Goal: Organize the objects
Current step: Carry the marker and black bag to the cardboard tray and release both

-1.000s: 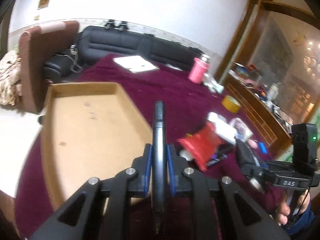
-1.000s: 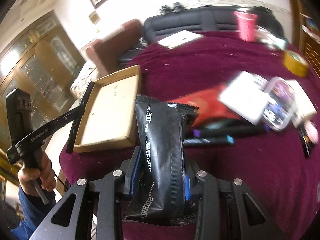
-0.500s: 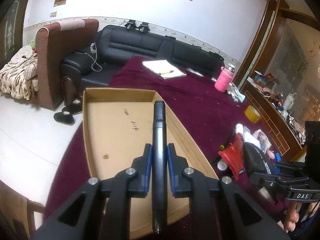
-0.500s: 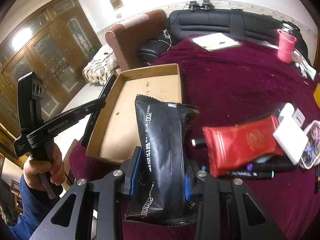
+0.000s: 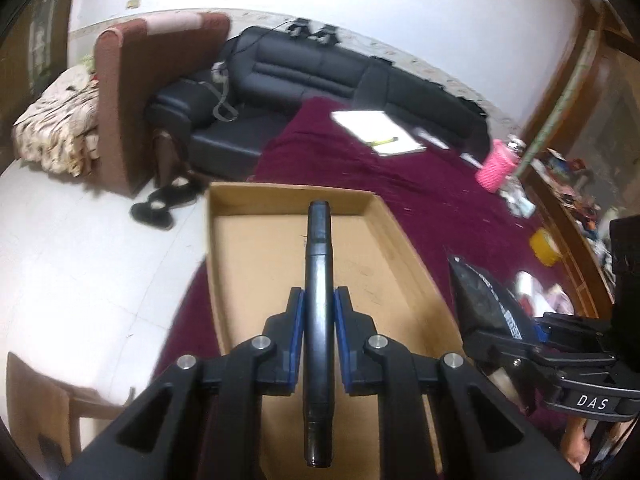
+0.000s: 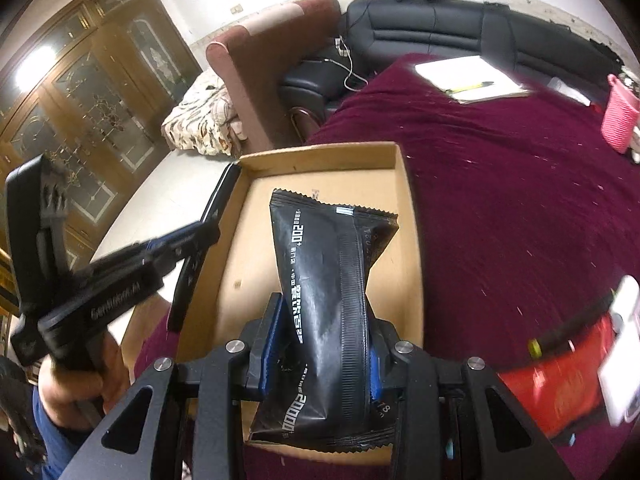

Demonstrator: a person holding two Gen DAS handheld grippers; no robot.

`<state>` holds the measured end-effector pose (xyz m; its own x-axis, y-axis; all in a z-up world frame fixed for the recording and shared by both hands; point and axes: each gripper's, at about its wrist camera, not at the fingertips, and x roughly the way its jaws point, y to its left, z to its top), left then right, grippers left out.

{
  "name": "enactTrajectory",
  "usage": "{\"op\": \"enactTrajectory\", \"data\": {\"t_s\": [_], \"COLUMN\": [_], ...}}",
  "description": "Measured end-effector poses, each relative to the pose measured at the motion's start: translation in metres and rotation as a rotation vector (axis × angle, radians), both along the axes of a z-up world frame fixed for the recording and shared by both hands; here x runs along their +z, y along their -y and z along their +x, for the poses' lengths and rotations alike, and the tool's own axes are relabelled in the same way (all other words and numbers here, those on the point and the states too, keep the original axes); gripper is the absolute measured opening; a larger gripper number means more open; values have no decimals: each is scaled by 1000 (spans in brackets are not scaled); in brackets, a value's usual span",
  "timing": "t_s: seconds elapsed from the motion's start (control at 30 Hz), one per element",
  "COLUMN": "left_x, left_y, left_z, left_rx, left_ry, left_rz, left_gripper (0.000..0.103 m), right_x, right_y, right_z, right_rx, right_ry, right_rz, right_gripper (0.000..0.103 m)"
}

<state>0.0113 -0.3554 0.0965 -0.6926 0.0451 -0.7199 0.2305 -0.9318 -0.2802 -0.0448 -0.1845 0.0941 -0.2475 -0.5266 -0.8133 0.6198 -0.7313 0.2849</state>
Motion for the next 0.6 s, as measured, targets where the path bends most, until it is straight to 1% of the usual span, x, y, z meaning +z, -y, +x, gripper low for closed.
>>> {"op": "enactTrajectory", "data": {"t_s": [0.07,0.17,0.27,0.33,0.43,0.5,0.6], "left_x": [-6,-16,-22,-24,-27,-30,-29], "left_y": [4,13,21,27,34,37,40], "left_z": [-13,-32,-44,-49,-52,-52,-48], "left_rx": [-3,21,49,51,63,66,66], "left_ry": [29,74,96,102,112,116,107], "left_rz": [6,9,-4,6,-3,-1,-10], "left_gripper": [15,15,15,15,15,15,15], "right_x": [-8,-20,-35,-39,-45,-49,-55], "right_y": [18,38,56,65,79,84,93], "right_z": [-16,-33,-49,-56,-57,-59,-58], "right_rx": [-2,-4,-9,-4,2,10,18], "right_ry": [19,57,90,100,64,63,27], "right_rz": [14,26,38,40,81,96,131], "right_gripper": [38,38,38,38,38,38,38]}}
